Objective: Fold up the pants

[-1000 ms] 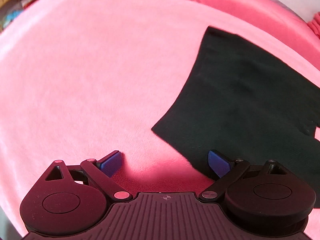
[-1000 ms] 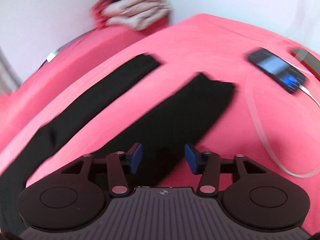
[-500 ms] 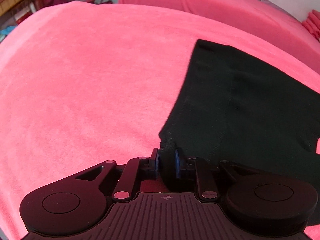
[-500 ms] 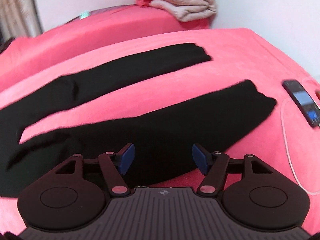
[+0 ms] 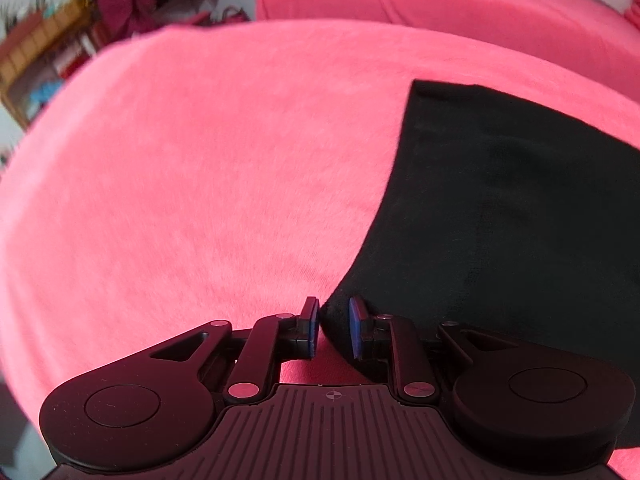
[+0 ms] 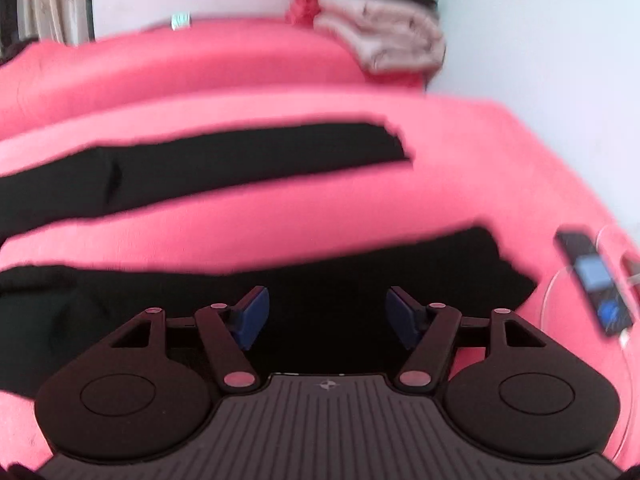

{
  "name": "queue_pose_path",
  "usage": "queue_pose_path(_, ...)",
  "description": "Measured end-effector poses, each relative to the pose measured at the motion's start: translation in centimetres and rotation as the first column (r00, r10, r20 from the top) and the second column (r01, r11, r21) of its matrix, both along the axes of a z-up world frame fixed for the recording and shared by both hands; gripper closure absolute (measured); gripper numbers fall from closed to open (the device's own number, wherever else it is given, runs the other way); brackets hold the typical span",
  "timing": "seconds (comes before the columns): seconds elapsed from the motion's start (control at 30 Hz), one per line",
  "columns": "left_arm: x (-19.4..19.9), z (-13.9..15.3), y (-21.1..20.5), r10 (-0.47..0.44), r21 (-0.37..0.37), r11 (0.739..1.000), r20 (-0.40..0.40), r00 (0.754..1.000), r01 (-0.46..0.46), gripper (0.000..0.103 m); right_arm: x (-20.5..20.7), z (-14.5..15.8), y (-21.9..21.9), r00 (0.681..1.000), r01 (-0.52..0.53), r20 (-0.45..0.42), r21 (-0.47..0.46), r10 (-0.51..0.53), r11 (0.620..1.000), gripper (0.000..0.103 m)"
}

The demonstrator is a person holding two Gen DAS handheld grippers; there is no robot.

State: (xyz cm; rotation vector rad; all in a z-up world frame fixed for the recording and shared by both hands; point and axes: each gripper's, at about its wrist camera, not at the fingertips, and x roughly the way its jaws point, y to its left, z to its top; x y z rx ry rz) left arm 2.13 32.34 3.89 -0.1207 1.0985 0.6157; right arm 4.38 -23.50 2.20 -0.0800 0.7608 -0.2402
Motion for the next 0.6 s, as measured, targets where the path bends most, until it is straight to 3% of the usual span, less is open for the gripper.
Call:
queue_pose_path(0.07,0.5,1.2,-1.8,-0.041,0.036,0.999,0.024,0.999,0.04,0.012,0.4,0.8,1.1,0.988,-0.154,-0.004,0.014,0.154,0.988,0.032)
queue_pose_path(0.13,1.2,2.2,-3.6,-0.097,0.02,0.995,0.069,0.993,0.096,0.01,0.7,0.9,3.2,0.956,-0.293,-0.021,0.036,0.294,0.955,0.033)
queue_pose_path(0.2,2.0,3.1,-5.8,-0.181,-0.035,0.982,0.128,0.975,0.187,0.008,0.8,0.6,5.4,0.905,-0.417,-0.042,0.1,0.422,0.903,0.045)
queue_pose_path(0.3,3.4,3.7,-10.0,-0.358,-0.136,0.912,0.194,0.913,0.387,0.0,0.9,-0.2,9.3,0.824,-0.533,-0.078,0.226,0.561,0.815,0.053)
queue_pose_path(0.4,4.7,3.4,-13.5,-0.474,-0.211,0.829,0.228,0.851,0.518,0.001,1.0,-1.0,13.0,0.762,-0.608,-0.105,0.223,0.639,0.762,0.053)
queue_pose_path(0.47,5.6,2.5,-15.7,-0.539,-0.242,0.776,0.225,0.812,0.582,0.0,1.6,-1.7,14.7,0.753,-0.62,-0.146,0.168,0.642,0.766,0.053)
queue_pose_path(0.53,6.0,1.6,-17.5,-0.581,-0.242,0.753,0.193,0.791,0.612,0.0,2.5,-2.4,15.8,0.753,-0.607,-0.199,0.156,0.627,0.779,0.051)
queue_pose_path(0.57,6.4,0.9,-18.0,-0.596,-0.257,0.742,0.172,0.784,0.62,0.0,3.0,-3.0,16.2,0.739,-0.598,-0.255,0.18,0.624,0.781,0.049)
queue_pose_path(0.6,6.7,0.2,-18.3,-0.604,-0.276,0.734,0.152,0.782,0.621,0.0,3.0,-2.7,16.4,0.734,-0.605,-0.254,0.177,0.63,0.776,0.049)
